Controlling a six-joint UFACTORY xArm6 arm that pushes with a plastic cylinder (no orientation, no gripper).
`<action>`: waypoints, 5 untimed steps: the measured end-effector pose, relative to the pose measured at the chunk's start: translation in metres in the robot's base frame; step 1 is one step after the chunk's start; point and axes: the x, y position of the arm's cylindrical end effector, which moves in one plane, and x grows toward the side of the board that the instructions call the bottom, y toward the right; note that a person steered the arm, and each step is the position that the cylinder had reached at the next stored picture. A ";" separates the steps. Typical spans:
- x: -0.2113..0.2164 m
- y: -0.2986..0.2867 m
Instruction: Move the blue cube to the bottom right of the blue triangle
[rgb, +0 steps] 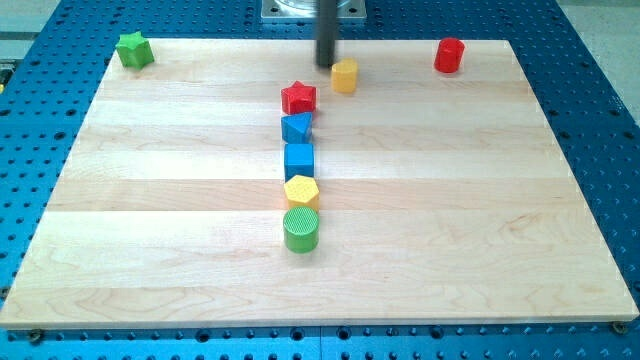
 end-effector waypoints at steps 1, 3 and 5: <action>0.057 -0.058; 0.185 -0.053; 0.221 -0.002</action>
